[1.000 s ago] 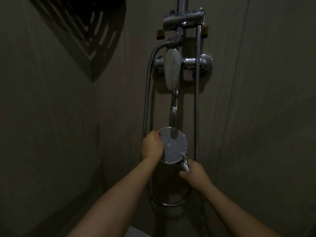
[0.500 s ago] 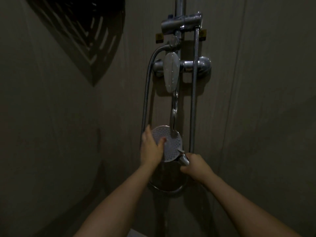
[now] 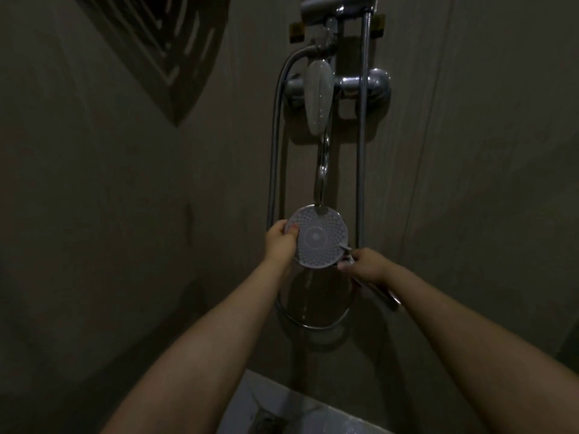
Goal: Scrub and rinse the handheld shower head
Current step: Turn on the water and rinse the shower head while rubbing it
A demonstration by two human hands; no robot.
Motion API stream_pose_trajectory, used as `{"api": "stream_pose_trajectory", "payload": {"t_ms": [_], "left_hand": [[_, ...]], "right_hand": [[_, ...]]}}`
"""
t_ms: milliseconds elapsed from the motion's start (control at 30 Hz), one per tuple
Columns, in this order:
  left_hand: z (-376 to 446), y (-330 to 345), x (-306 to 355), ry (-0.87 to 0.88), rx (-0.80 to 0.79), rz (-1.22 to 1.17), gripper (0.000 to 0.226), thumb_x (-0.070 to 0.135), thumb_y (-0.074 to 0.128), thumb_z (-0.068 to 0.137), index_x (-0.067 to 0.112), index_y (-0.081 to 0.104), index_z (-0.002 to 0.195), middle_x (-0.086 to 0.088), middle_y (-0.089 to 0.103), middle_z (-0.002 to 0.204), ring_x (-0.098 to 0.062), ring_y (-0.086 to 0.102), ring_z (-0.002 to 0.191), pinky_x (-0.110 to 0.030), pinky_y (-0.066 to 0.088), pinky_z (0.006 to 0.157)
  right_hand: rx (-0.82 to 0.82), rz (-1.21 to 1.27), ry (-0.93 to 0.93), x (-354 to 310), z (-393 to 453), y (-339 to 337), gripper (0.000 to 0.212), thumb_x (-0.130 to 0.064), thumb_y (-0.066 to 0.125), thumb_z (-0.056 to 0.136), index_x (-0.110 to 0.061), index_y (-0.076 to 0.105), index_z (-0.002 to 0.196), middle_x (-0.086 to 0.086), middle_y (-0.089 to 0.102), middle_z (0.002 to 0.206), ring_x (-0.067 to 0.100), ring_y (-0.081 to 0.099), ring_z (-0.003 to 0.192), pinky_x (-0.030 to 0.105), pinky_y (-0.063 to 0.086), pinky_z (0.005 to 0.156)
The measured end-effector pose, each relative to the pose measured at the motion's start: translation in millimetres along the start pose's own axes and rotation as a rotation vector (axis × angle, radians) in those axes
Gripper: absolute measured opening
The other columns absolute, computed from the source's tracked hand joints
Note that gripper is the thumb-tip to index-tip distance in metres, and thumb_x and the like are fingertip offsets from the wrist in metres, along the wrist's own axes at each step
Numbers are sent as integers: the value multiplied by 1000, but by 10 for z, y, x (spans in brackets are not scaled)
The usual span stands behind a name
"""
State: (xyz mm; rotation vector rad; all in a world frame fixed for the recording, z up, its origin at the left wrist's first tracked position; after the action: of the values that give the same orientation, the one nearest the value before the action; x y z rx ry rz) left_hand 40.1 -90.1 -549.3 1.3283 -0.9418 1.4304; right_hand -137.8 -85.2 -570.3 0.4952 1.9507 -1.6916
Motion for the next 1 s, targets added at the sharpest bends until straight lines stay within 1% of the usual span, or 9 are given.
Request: {"api": "stream_pose_trajectory", "payload": {"t_ms": [100,167,300,433,567,700,833,900,1000], "left_hand": [[-24,44,18,-9,-39,-5,42,6,60,85,7,48,125,-12,56,124,-27,54,114,-38,48,95],[-22,77,17,26,-50,91,56,7,68,78,12,43,128,-7,55,126,-23,54,115,-35,51,90],[-38,68,-30,-36,53,-105,32,21,54,91,6,53,120,-12,61,117,-19,59,96,-24,51,68],[-131,239,-113,-265,-97,-464,34,24,39,98,4,50,123,-12,64,108,-26,62,100,-39,51,89],[-283,331,-173,-343,-230,-474,36,8,47,93,3,46,129,-14,63,106,-26,62,97,-39,52,85],[-184,221,-167,-318,-167,-655,38,21,52,91,6,48,126,-15,61,113,-32,59,109,-46,49,95],[-86,127,-152,-299,-80,-701,34,30,49,93,8,54,118,-17,59,122,-33,57,110,-47,46,98],[-73,92,-110,-284,-87,-654,24,28,51,92,10,57,107,-18,59,124,-34,57,113,-50,44,102],[-51,38,-51,-240,-9,-597,32,21,54,90,3,55,117,-20,61,119,-33,61,104,-48,50,95]], "right_hand": [[103,76,-15,-42,-34,-12,33,-40,48,94,-20,55,68,8,57,85,19,54,72,25,40,60],[160,44,-30,-50,-39,-25,36,-45,46,93,-19,55,71,7,58,82,21,54,73,27,40,64],[206,134,4,-70,-25,-7,40,-48,45,91,-19,54,65,6,59,74,20,57,69,28,43,63],[270,256,40,-171,-10,23,49,-42,45,94,2,67,94,19,62,84,31,62,85,27,38,68],[241,248,16,-284,-18,33,46,-40,42,96,-1,65,101,22,66,104,30,63,95,26,39,71],[188,230,-42,-325,-22,67,45,-41,41,96,-3,66,99,19,66,104,30,63,96,32,46,79],[136,211,-40,-328,-19,129,39,-44,43,94,-17,58,71,10,60,81,21,57,74,30,43,73],[133,180,-54,-352,-6,106,36,-45,44,93,-17,58,76,8,60,84,19,56,74,27,41,68],[264,113,-72,-436,30,-103,27,-39,54,90,-12,57,89,9,59,89,23,57,83,25,39,62]]}}
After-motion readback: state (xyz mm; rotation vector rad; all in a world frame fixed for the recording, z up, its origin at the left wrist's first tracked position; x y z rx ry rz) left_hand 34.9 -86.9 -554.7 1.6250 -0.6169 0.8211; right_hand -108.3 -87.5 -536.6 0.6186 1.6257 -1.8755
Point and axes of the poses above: each hand's wrist, its own z-axis towards the middle knuckle, its own y-axis out of the palm, x = y × z, the point moved 5 cm from there along z, towards the middle knuckle
